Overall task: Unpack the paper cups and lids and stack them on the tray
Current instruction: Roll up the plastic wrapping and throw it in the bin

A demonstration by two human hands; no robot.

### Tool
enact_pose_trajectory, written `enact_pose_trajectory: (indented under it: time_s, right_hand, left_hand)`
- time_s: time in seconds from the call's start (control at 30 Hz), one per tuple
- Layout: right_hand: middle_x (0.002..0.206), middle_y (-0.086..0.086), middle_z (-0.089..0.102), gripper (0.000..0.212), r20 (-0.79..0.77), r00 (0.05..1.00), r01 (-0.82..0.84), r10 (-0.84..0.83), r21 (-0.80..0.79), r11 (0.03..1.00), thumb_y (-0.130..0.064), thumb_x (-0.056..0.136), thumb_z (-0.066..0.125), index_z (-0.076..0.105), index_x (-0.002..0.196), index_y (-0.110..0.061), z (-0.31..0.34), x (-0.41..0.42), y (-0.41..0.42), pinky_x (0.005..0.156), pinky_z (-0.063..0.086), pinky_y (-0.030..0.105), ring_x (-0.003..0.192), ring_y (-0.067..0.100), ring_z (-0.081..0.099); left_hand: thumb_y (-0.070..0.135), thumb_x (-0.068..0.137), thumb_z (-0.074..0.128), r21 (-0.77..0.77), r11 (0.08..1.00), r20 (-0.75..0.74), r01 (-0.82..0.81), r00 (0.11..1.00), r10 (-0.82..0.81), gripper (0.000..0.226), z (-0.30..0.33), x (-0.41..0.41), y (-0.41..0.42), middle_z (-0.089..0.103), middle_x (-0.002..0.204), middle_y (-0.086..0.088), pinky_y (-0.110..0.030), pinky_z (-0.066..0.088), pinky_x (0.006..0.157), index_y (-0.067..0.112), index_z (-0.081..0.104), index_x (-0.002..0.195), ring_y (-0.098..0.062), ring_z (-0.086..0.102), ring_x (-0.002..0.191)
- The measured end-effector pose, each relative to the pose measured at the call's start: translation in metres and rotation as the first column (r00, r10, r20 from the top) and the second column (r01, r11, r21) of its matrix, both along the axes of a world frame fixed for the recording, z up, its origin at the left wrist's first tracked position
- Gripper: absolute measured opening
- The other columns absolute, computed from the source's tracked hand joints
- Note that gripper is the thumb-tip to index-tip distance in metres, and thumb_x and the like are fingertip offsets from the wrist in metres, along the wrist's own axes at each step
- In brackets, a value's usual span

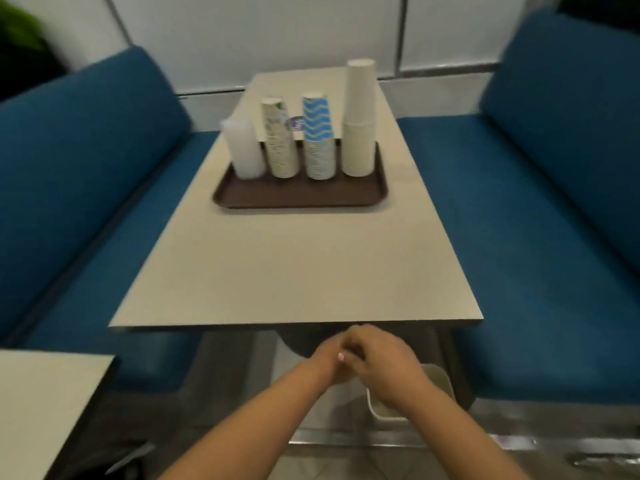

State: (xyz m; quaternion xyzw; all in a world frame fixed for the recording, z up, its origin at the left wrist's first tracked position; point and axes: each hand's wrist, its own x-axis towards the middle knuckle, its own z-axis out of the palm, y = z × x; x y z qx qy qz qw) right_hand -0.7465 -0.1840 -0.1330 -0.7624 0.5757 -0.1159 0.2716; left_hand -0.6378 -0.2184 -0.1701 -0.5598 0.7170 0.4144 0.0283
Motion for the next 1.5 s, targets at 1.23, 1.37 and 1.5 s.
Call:
enact_pose_trajectory:
  time_s: [1.23,1.37,1.5]
  right_hand:
    - [0.129,0.001,0.054,0.042,0.051,0.815,-0.573,0.577,0.213,0.791,-0.040,0.090,0.061,0.049,0.127,-0.023,0.041,0.502,0.116,0.083,0.041,0.025,0.109,0.019,0.056]
    - [0.142,0.009,0.041,0.059,0.019,0.856,-0.502,0.517,0.273,0.820,-0.034,0.092,0.059,0.035,0.144,-0.017,0.016,0.544,0.100,0.095,0.042,0.033,0.119,0.026,0.052]
    - [0.149,0.013,0.035,0.071,0.020,0.897,-0.410,0.441,0.408,0.816,-0.033,0.094,0.057,0.020,0.150,-0.011,-0.008,0.583,0.099,0.103,0.038,0.038,0.132,0.032,0.041]
  left_hand:
    - [0.050,0.083,0.063,-0.268,0.332,0.375,-0.904,0.219,0.901,0.065,0.038,0.563,0.319,0.053,0.133,-0.008,-0.039,0.045,0.097,0.014,0.045,0.135,-0.029,0.048,0.122]
    - [0.055,0.074,0.072,-0.087,0.410,0.435,-0.908,0.336,0.835,0.080,0.014,0.587,0.321,0.054,0.134,-0.005,-0.034,0.048,0.095,0.013,0.045,0.136,-0.024,0.054,0.120]
    - [0.042,0.078,0.074,-0.057,0.487,0.476,-0.872,0.405,0.780,0.067,0.003,0.599,0.322,0.058,0.129,-0.006,-0.033,0.049,0.092,0.011,0.049,0.132,-0.025,0.056,0.116]
